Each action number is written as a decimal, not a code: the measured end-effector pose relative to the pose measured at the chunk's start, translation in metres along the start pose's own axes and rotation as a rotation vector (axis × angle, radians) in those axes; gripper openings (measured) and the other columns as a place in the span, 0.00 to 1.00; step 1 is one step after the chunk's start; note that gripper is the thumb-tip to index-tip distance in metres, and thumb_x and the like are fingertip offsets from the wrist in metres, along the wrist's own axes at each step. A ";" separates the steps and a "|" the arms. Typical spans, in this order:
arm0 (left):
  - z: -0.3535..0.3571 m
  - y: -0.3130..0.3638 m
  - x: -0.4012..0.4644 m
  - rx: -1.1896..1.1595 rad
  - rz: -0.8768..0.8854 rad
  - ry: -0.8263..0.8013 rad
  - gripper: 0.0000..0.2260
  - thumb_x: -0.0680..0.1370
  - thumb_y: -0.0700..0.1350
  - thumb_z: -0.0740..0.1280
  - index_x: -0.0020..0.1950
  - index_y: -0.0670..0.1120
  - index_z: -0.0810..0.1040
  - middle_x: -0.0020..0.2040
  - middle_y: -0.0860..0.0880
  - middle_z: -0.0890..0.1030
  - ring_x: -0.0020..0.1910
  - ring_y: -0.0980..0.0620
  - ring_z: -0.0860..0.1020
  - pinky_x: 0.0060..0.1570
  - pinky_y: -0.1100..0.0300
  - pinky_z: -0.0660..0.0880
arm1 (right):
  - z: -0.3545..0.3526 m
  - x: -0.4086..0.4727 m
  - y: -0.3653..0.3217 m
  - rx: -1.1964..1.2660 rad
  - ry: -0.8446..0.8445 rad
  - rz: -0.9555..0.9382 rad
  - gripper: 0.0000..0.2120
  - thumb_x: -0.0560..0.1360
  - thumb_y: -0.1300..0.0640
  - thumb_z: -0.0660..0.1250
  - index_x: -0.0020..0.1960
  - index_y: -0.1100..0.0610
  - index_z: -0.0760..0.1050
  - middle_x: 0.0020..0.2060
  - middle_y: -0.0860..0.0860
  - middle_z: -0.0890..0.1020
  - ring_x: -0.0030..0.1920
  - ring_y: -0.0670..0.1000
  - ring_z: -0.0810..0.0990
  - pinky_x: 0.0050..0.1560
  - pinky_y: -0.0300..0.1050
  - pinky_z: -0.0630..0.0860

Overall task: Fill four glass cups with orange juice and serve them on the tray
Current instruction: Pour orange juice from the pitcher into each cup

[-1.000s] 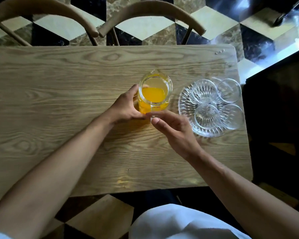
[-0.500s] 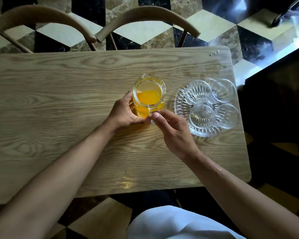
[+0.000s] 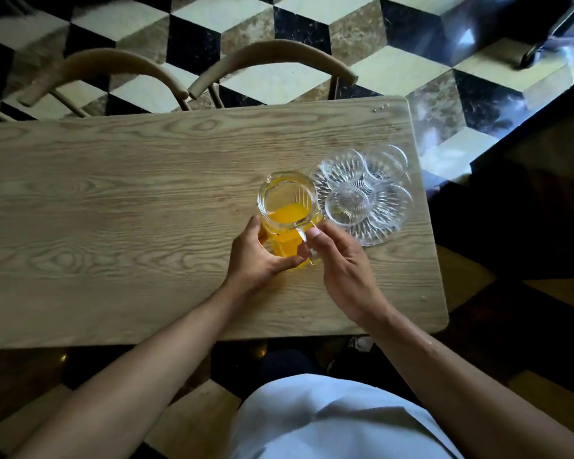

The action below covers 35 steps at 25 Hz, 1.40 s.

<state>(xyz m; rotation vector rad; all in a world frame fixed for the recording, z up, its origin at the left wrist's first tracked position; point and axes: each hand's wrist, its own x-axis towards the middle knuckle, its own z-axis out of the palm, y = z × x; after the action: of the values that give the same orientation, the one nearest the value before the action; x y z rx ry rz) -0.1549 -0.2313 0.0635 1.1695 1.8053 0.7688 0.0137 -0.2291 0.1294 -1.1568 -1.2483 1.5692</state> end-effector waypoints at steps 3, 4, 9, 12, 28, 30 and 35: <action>0.040 0.016 -0.040 -0.009 0.009 0.032 0.39 0.57 0.56 0.88 0.64 0.51 0.78 0.53 0.53 0.87 0.52 0.57 0.85 0.53 0.61 0.81 | -0.034 -0.030 -0.003 0.063 0.038 0.020 0.19 0.78 0.46 0.63 0.40 0.62 0.72 0.35 0.52 0.75 0.38 0.47 0.73 0.41 0.38 0.70; 0.055 0.019 -0.052 -0.028 0.006 0.036 0.37 0.59 0.54 0.89 0.64 0.51 0.78 0.53 0.53 0.87 0.52 0.59 0.85 0.52 0.64 0.80 | -0.047 -0.040 -0.004 0.078 0.038 0.022 0.20 0.77 0.45 0.63 0.41 0.62 0.72 0.35 0.51 0.75 0.38 0.47 0.73 0.41 0.39 0.70; 0.118 0.039 -0.090 -0.060 0.003 0.030 0.36 0.59 0.54 0.88 0.62 0.51 0.77 0.52 0.55 0.87 0.51 0.64 0.83 0.48 0.71 0.77 | -0.109 -0.079 -0.010 0.038 0.036 0.017 0.29 0.76 0.42 0.62 0.49 0.72 0.70 0.37 0.52 0.73 0.40 0.47 0.72 0.42 0.41 0.68; 0.152 0.055 -0.105 -0.078 0.004 0.010 0.36 0.60 0.56 0.88 0.62 0.50 0.77 0.52 0.55 0.87 0.51 0.64 0.83 0.48 0.73 0.76 | -0.141 -0.094 -0.017 0.032 0.062 0.020 0.30 0.74 0.41 0.62 0.48 0.72 0.69 0.39 0.55 0.71 0.42 0.49 0.71 0.45 0.46 0.68; 0.234 0.083 -0.059 -0.187 0.008 -0.258 0.41 0.59 0.62 0.85 0.67 0.52 0.75 0.63 0.52 0.83 0.62 0.56 0.81 0.63 0.62 0.78 | -0.222 -0.067 -0.022 -0.219 0.286 0.016 0.16 0.81 0.49 0.61 0.37 0.56 0.71 0.31 0.43 0.74 0.34 0.40 0.72 0.37 0.33 0.68; 0.244 0.082 -0.050 -0.245 -0.037 -0.300 0.38 0.62 0.59 0.85 0.67 0.52 0.75 0.61 0.53 0.85 0.60 0.58 0.83 0.62 0.59 0.80 | -0.224 -0.059 -0.023 -0.261 0.293 0.031 0.16 0.81 0.48 0.61 0.38 0.54 0.72 0.31 0.41 0.75 0.35 0.40 0.73 0.38 0.34 0.69; 0.258 0.078 -0.036 -0.289 -0.094 -0.352 0.33 0.64 0.57 0.86 0.64 0.50 0.78 0.56 0.53 0.87 0.55 0.59 0.85 0.55 0.62 0.82 | -0.228 -0.037 -0.024 -0.387 0.278 0.088 0.15 0.82 0.50 0.62 0.38 0.52 0.74 0.31 0.39 0.77 0.37 0.40 0.75 0.41 0.39 0.71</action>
<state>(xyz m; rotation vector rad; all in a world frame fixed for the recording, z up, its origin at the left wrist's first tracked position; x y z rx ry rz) 0.1133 -0.2214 0.0183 0.9542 1.3962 0.6928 0.2443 -0.2038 0.1377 -1.6327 -1.3596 1.2015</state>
